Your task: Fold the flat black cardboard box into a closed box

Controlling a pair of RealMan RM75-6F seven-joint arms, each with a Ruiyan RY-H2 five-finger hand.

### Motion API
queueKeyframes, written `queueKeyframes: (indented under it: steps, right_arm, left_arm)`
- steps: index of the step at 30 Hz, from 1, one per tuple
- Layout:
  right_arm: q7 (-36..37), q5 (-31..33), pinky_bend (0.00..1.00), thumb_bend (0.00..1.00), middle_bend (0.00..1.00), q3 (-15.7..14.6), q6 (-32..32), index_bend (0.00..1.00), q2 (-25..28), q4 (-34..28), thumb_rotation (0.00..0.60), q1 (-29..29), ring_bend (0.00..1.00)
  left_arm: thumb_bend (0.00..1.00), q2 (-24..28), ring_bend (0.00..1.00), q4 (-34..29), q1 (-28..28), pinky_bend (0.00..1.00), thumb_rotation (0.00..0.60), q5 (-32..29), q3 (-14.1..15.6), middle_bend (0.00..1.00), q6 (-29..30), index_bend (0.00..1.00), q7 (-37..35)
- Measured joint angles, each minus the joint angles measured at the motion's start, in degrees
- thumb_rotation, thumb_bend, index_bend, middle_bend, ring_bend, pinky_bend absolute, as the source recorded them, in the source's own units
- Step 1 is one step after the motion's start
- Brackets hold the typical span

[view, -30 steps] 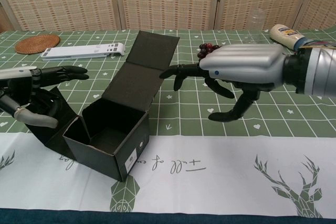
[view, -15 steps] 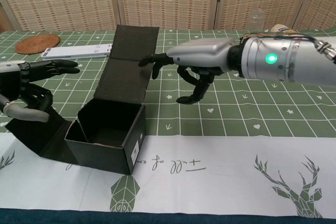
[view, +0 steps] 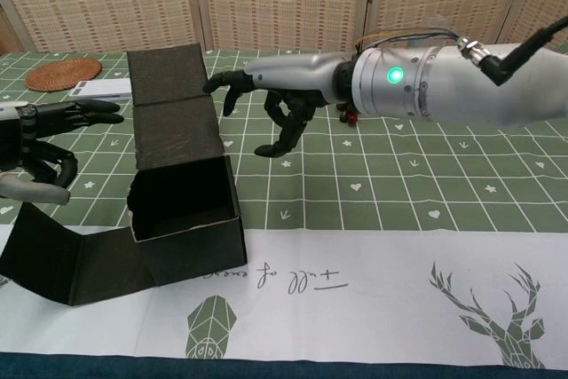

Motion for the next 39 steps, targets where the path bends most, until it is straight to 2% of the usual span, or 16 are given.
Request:
queueKeyframes:
  steps: [3,10,18,30,39]
  right_arm:
    - [3.20,-0.22,1.00,0.30,0.15,-0.97,1.32,0.00,1.94,-3.42,0.600,-2.60,0.73]
    - [12.96,2.03,1.00,0.01,0.12,-2.55,3.03,0.00,4.67,-9.90,0.600,-8.46,0.73]
    - [18.38,9.79,1.00,0.00,0.07,-2.61,-0.38,0.00,3.24,-11.81,0.600,-9.74,0.71]
    - [12.82,17.81,1.00,0.00,0.06,-2.16,1.71,0.00,-5.30,-8.78,0.600,-8.52,0.70]
    - [9.59,19.47,1.00,0.00,0.07,-1.07,5.02,0.00,-10.89,-5.36,0.600,-8.19,0.70]
  left_arm:
    - [0.10,-0.01,0.57,-0.04,0.02,0.84,0.600,0.25,-0.23,0.00,0.08,0.00,-0.07]
    - [0.10,-0.08,0.57,-0.85,-0.38,0.84,0.600,0.61,-0.72,0.00,-0.52,0.00,0.57]
    - [0.10,0.02,0.57,-1.77,-0.49,0.84,0.600,0.86,-1.12,0.00,-0.61,0.00,1.25]
    - [0.10,0.57,0.57,-2.01,0.24,0.84,0.600,1.07,-1.05,0.00,0.15,0.00,0.77]
    - [0.10,0.90,0.57,-1.73,0.47,0.84,0.600,1.53,-1.00,0.00,0.72,0.00,-0.10]
